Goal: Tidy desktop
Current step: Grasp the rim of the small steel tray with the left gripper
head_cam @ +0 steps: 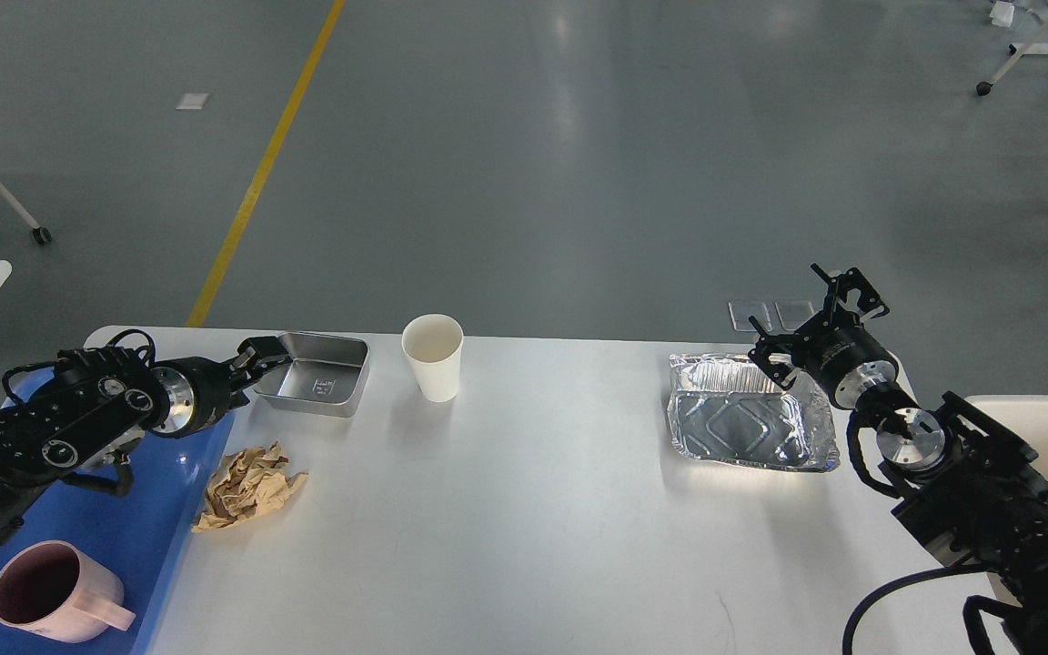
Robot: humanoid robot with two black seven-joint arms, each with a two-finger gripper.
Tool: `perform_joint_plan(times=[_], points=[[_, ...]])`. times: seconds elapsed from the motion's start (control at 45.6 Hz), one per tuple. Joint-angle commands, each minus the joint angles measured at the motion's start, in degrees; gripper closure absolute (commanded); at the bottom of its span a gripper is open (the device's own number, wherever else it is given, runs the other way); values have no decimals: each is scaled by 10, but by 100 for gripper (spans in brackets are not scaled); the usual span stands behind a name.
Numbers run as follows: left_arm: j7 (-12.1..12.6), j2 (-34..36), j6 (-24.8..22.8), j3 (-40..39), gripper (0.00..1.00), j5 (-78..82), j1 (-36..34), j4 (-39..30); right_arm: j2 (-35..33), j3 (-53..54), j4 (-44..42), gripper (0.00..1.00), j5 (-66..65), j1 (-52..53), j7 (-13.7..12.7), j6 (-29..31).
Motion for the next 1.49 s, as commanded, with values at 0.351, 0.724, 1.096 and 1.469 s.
perform_joint_plan(times=[0.351, 0.724, 1.096, 1.469], points=[[-18, -65, 57, -5, 19, -187, 23, 71, 1, -2, 1, 0, -1, 2, 0, 0], [-29, -111, 102, -10, 22, -192, 21, 133, -1, -2, 1, 0, -4, 0, 0, 0], [-83, -139, 142, -11, 35, -204, 21, 142, -1, -2, 1, 0, -4, 0, 0, 0], [-119, -137, 114, -9, 55, -204, 22, 142, -5, -2, -1, 0, -4, 0, 0, 0]])
